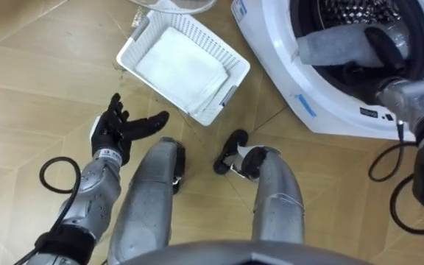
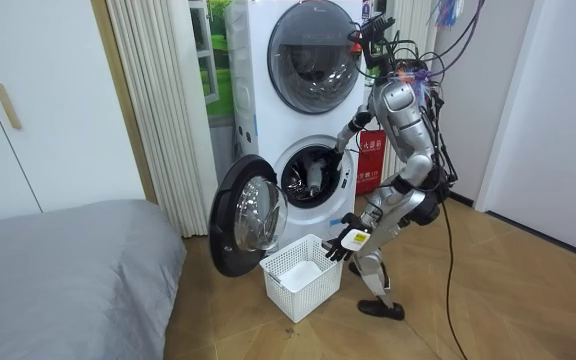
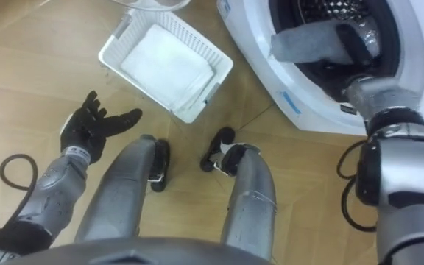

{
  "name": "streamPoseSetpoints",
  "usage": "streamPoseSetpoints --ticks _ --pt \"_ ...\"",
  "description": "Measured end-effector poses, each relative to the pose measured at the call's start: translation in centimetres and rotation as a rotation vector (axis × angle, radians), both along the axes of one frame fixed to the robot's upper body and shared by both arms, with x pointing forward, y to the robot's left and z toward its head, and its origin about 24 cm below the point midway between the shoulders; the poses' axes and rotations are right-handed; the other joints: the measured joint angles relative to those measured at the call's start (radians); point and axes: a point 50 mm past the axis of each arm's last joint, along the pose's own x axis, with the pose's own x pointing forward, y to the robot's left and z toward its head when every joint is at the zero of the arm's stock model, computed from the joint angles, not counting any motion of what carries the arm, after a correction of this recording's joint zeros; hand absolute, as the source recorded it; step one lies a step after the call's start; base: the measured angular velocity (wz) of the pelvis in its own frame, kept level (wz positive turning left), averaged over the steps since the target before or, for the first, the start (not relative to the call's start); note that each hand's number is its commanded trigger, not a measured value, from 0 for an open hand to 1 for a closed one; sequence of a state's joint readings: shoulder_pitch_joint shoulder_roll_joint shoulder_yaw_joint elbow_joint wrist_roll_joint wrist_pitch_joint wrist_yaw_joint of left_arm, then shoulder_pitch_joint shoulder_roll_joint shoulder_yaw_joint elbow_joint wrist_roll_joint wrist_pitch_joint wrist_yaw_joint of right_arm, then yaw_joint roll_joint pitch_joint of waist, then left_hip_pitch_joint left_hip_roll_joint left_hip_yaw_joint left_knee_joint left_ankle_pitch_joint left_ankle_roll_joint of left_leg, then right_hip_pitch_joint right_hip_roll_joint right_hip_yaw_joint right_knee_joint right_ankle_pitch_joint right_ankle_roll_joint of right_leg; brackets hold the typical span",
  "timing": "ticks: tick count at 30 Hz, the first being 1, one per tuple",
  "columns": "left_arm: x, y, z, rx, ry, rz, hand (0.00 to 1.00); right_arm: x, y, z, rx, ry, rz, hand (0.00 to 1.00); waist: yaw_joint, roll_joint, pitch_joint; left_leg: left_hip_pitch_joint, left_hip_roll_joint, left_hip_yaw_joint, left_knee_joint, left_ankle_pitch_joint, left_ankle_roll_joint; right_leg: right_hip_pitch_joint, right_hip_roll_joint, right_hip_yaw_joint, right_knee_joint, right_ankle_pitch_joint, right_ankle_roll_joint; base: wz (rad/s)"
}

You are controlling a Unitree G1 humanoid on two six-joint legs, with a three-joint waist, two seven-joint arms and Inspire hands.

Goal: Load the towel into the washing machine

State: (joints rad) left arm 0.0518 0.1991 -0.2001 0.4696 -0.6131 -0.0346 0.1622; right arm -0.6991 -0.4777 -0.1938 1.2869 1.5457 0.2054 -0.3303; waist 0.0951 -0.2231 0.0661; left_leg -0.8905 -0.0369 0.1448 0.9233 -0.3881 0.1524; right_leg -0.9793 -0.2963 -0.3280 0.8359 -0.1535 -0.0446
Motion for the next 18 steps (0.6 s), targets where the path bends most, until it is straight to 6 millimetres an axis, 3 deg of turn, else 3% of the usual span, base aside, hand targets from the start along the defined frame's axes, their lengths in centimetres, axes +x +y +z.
streamPoseSetpoints --ticks 6,10,18 --pt "0.2 -0.7 0.0 -0.004 -0.007 -0.012 0.00 -0.1 -0.4 0.3 0.093 0.018 -0.100 0.00 -0.008 0.004 0.0002 0.000 0.010 0.016 -0.005 -0.003 0.005 0.003 0.003 0.000 -0.001 -0.004 0.002 0.09" --pt "0.8 -1.9 0.1 -0.022 -0.013 -0.051 0.00 -0.4 -0.9 0.3 0.100 0.035 -0.176 0.00 -0.006 0.037 0.0018 0.003 0.016 0.018 -0.011 0.000 0.011 0.017 0.007 0.001 -0.005 -0.002 0.007 0.13" --pt "1.2 -2.2 0.2 -0.025 -0.021 -0.071 0.00 -0.5 -1.2 0.7 0.101 0.107 -0.240 0.00 0.022 0.050 0.0003 0.023 0.024 0.039 -0.043 0.004 0.011 0.027 0.012 -0.001 -0.026 0.008 -0.001 -0.05"
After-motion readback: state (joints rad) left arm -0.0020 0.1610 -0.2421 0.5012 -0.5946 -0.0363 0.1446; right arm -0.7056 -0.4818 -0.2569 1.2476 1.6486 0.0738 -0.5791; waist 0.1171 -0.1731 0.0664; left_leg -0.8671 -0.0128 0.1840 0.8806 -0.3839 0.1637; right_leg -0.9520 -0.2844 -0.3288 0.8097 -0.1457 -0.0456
